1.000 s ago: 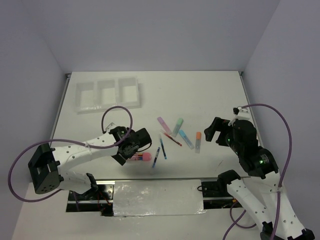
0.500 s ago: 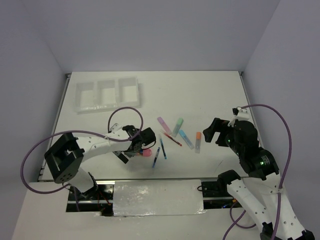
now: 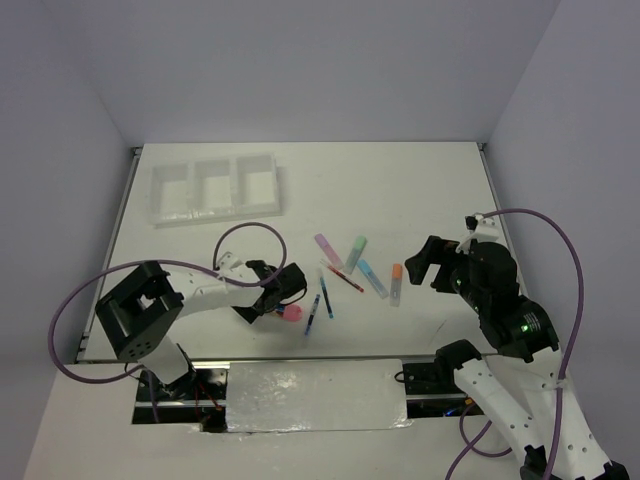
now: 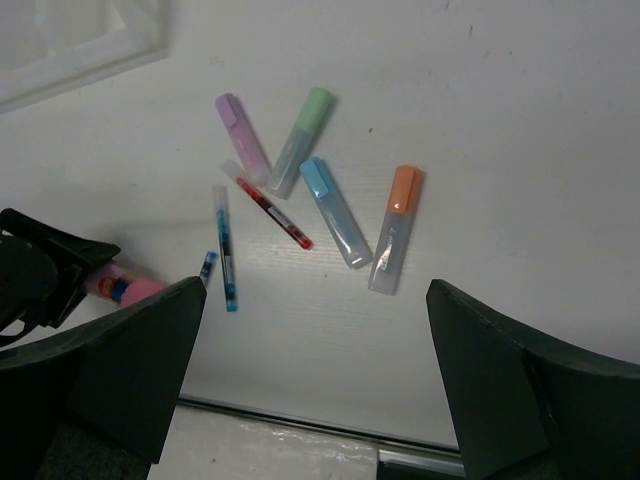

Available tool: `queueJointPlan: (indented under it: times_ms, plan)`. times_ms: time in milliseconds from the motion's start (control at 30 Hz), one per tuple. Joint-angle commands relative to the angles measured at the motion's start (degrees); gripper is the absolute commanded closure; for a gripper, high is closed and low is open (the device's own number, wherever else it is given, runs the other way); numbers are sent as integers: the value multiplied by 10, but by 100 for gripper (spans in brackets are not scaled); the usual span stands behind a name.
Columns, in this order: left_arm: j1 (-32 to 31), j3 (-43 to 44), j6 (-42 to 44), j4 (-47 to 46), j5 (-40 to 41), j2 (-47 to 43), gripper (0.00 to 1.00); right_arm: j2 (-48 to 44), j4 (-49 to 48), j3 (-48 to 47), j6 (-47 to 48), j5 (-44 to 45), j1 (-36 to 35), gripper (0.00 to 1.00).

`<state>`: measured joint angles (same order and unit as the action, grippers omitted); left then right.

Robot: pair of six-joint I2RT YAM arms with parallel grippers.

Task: Sort the stationery into containers
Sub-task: Pick up the stationery from the center of the board, then place the stationery in the storage box.

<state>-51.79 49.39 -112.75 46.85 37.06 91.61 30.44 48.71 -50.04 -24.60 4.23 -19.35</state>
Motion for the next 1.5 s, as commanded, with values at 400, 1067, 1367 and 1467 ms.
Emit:
queueJointPlan:
  times_ms: [400, 1067, 1367, 1467]
  plan:
    - [16, 123, 289, -1, 202, -95, 100, -10, -43, 14, 10, -6, -3, 0]
    - [337, 457, 1152, -531, -163, 152, 97, -8, -57, 18, 13, -40, -3, 0]
    - [373, 453, 1151, -656, -221, 247, 91, -6, -74, 19, 5, -40, -3, 0]
    - [377, 473, 1150, -672, -226, 277, 90, 6, -85, 21, 3, -52, -3, 0]
